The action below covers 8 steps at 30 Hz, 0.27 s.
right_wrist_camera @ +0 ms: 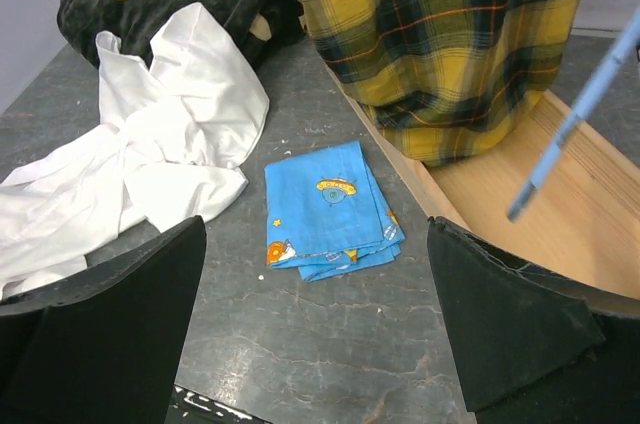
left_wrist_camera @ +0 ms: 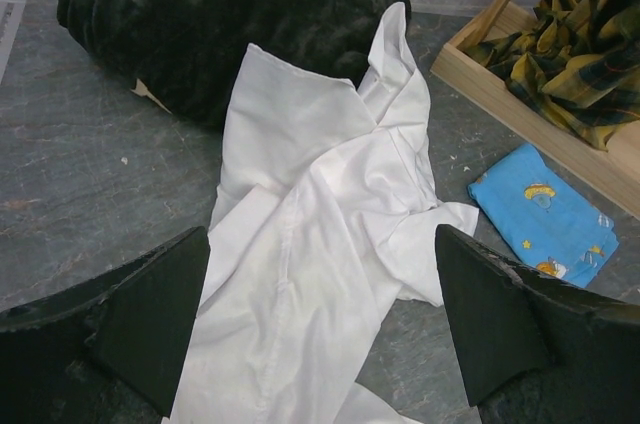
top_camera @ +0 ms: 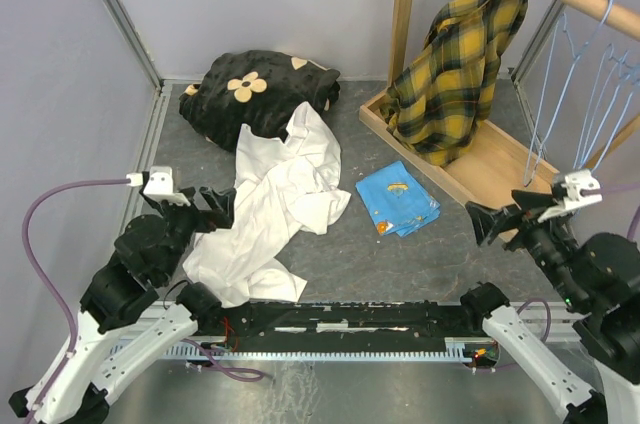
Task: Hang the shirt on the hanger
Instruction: Reset both arms
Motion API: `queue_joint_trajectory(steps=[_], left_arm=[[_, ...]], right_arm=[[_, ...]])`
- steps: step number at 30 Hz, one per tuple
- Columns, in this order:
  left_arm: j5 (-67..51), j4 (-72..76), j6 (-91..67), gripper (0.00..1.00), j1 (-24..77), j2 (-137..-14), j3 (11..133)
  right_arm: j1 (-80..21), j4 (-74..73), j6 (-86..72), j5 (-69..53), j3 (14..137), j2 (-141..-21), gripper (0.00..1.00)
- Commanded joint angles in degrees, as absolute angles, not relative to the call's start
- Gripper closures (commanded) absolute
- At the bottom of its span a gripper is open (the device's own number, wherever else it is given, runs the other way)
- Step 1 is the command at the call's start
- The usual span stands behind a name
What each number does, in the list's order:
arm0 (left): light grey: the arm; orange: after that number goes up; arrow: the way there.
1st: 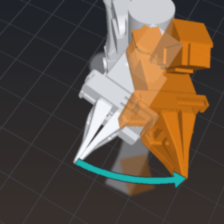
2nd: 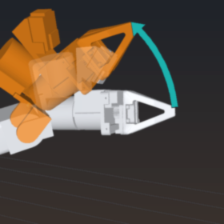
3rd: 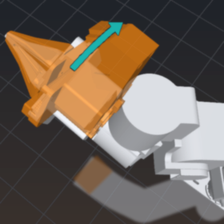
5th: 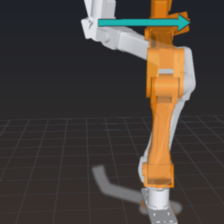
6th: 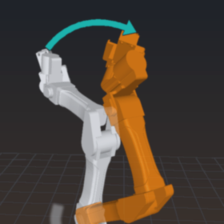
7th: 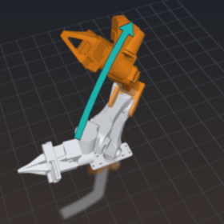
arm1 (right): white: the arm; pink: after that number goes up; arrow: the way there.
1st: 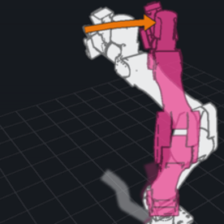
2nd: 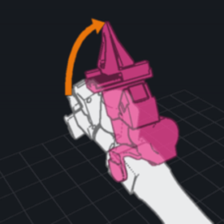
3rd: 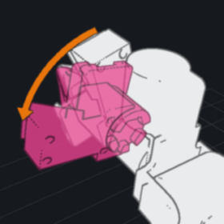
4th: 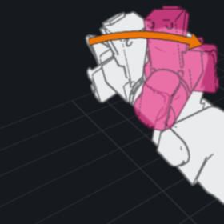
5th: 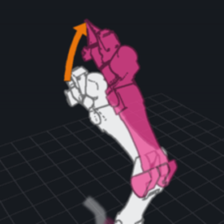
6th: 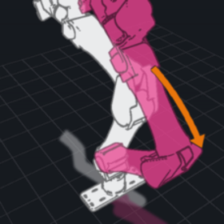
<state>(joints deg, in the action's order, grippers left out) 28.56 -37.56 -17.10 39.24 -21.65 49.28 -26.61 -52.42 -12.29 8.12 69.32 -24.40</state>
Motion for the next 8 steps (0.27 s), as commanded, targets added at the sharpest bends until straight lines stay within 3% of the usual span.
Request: queue_joint_trajectory(steps=[1,8], left_arm=[[29.9,-36.7,-20.0,0.01,39.2,-20.1,47.1],[29.1,-36.1,-21.2,0.01,39.1,-19.2,44.1]], right_arm=[[-26.9,-53.9,-14.0,10.7,67.0,-20.1,0.01],[-26.9,-56.5,-13.8,11.5,64.0,-17.4,0.01]])
